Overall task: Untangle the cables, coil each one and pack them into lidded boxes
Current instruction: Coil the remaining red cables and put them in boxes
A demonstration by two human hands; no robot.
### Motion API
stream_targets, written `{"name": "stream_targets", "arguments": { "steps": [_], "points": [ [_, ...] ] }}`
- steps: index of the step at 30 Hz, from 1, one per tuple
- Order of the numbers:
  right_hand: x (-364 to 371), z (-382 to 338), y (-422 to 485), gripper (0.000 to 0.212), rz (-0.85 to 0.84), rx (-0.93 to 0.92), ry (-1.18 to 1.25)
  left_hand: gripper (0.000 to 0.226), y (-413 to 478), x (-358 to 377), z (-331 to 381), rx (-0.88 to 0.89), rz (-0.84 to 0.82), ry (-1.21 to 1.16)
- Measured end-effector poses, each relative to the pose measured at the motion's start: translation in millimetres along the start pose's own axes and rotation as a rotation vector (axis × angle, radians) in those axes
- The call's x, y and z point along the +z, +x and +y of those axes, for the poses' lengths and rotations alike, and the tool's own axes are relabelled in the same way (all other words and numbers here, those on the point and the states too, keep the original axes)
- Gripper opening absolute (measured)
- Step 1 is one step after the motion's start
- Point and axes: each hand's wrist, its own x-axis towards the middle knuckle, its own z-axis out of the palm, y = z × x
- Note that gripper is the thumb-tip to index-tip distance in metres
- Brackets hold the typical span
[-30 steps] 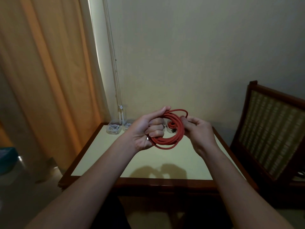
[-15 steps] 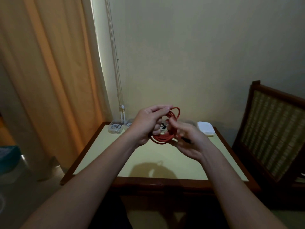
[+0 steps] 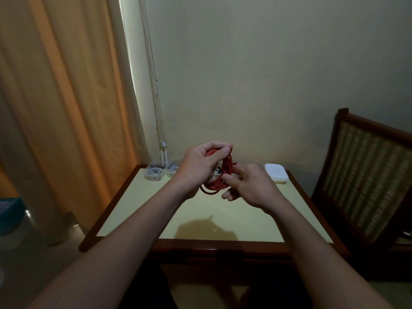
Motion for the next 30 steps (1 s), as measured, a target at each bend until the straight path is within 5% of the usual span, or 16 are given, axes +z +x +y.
{"name": "stream_targets", "arguments": {
  "steps": [5, 14, 22, 27, 30],
  "points": [
    [-3, 14, -1, 0.032, 0.182, -0.109, -0.263, 0.021, 7, -15, -1, -0.005, 0.098, -0.049],
    [-36, 33, 3, 0.026, 0.445, -0.401, -0.542, 0.015, 6, -33, 12, -0.156, 0.008, -0.207],
    [-34, 33, 6, 0.017, 0.599, -0.573, -0.719, 0.018, 7, -28, 14, -0.259, 0.024, -0.578],
    [-18, 31, -1, 0.013, 0.599, -0.515, -0.559, 0.02, 4, -20, 11, -0.267, 0.033, -0.721],
    [1, 23, -5, 0.014, 0.572, -0.286, -0.112, 0.016, 3, -15, 9, -0.27, 0.033, -0.786]
  ]
}}
